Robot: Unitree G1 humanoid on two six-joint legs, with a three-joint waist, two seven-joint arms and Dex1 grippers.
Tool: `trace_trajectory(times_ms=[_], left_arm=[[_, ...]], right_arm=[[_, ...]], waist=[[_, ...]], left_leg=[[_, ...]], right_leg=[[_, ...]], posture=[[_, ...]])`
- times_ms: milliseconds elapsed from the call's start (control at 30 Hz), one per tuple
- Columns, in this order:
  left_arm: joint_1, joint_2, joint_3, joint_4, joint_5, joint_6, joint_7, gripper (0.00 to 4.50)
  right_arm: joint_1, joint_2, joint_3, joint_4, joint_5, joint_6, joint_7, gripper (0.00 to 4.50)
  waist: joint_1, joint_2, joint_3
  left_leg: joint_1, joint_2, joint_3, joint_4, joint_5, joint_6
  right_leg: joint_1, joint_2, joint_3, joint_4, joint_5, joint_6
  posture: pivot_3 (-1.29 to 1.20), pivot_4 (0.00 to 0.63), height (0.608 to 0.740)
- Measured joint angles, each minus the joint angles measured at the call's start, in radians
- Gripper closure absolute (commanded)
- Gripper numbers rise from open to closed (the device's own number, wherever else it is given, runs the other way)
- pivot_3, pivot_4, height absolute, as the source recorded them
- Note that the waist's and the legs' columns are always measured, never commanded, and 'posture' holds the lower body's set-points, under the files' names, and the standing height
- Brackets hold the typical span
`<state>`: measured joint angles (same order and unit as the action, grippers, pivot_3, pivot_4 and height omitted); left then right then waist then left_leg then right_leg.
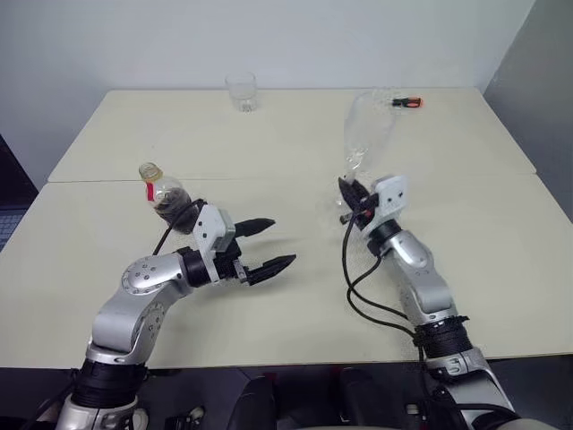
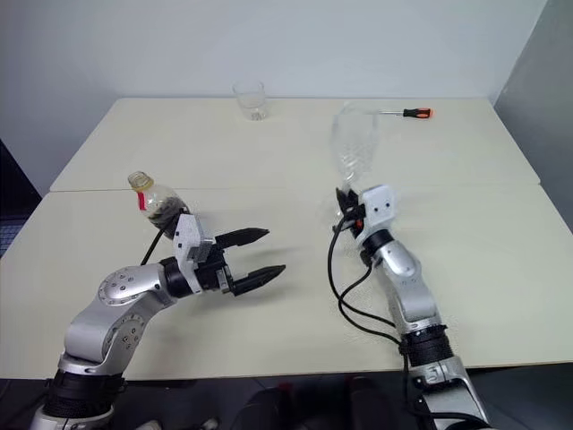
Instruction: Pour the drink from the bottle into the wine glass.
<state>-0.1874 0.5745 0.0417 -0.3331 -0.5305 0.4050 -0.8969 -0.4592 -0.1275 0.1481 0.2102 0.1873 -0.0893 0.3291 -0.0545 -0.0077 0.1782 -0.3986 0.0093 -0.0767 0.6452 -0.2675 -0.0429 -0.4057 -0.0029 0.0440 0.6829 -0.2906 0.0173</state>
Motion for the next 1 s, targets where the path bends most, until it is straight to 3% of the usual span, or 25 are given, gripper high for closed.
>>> trace_trajectory(times_ms=[367,800,1000], left_arm=[[0.213,-0.011,0.121,-0.176,-0.057,0.039,0.132,0.0],[0.533,-0.078,0.273,-0.373,-0.059,-0.005,0.281,0.0],[0.559,-0.12,0.276,-0.39,-0.045,-0.035,0.343,0.0]], right_arm=[[-0.074,0.075,0.012,0.247,-0.03,-0.179,0.145,4.36],[-0.084,0.134,0.009,0.429,-0.056,-0.291,0.195,4.36],[-0.086,0.151,0.01,0.506,-0.084,-0.328,0.195,4.36]], waist=[[0.0,0.0,0.0],[0.001,-0.001,-0.001],[0.002,-0.001,-0.001]], left_leg=[[0.001,0.001,-0.002,0.0,0.001,-0.001],[0.003,0.001,-0.001,0.001,0.001,-0.002],[0.004,0.001,0.0,0.001,0.002,-0.004]], right_leg=[[0.001,0.0,0.001,0.001,0.001,-0.001],[0.001,0.0,0.002,0.005,0.001,-0.001],[0.002,0.0,0.002,0.006,0.001,-0.001]], posture=[[0.0,0.15,0.74],[0.0,0.15,0.74],[0.0,0.15,0.74]])
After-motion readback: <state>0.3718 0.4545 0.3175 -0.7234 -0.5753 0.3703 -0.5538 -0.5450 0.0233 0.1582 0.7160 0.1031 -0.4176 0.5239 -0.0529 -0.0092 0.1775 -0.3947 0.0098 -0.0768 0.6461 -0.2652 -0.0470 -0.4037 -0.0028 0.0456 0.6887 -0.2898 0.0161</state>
